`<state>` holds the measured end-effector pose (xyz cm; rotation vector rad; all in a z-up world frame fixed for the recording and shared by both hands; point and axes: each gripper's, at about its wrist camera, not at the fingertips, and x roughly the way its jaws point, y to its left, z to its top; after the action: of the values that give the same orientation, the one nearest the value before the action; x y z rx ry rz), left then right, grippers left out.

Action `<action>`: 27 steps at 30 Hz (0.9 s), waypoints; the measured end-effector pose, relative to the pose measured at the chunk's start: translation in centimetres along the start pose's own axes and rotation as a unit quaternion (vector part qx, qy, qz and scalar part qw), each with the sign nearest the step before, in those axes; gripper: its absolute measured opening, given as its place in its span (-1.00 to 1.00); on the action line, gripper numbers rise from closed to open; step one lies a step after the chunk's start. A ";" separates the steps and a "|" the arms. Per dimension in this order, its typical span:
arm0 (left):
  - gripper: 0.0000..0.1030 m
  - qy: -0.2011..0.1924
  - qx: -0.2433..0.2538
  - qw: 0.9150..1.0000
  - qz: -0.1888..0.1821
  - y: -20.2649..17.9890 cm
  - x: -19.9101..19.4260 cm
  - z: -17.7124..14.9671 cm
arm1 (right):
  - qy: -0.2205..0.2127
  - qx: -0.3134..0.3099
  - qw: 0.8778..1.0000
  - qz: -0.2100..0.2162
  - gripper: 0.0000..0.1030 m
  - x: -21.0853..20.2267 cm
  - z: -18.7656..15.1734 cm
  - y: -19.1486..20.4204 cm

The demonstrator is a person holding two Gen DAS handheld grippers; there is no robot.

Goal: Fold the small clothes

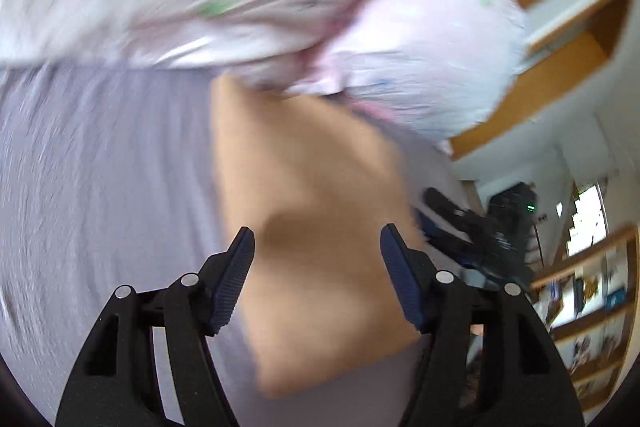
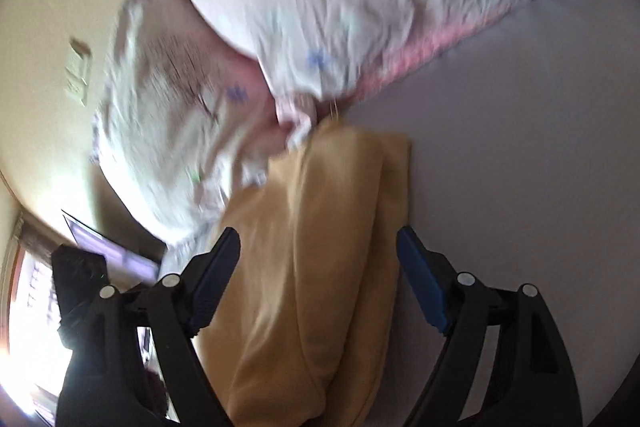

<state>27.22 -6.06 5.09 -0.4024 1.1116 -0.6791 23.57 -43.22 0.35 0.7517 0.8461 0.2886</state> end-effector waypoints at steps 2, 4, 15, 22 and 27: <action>0.27 0.013 -0.014 1.000 0.007 1.3 1.1 0.1 | 0.020 0.003 1.000 -0.007 0.56 1.0 -0.2 -0.1; 0.28 0.029 -0.023 0.999 -0.005 1.9 2.5 0.2 | 0.023 -0.001 1.000 -0.004 0.57 1.5 -0.4 0.0; -0.34 -0.024 0.027 0.999 -0.036 1.9 -1.1 -1.7 | 0.036 -0.052 0.995 0.073 -0.39 4.0 -0.9 4.5; -0.26 -0.082 0.049 0.992 0.082 5.1 -7.0 -3.6 | 0.014 -0.130 0.991 -0.009 -0.17 4.4 -2.8 8.8; 0.05 -0.119 0.147 0.981 0.039 0.8 -10.1 -8.5 | 0.023 -0.133 0.991 0.001 -0.02 0.5 -4.2 10.1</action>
<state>16.89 1.64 8.07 -0.1800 0.7826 -0.6947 21.23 -33.72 5.33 0.4986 0.8320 0.4128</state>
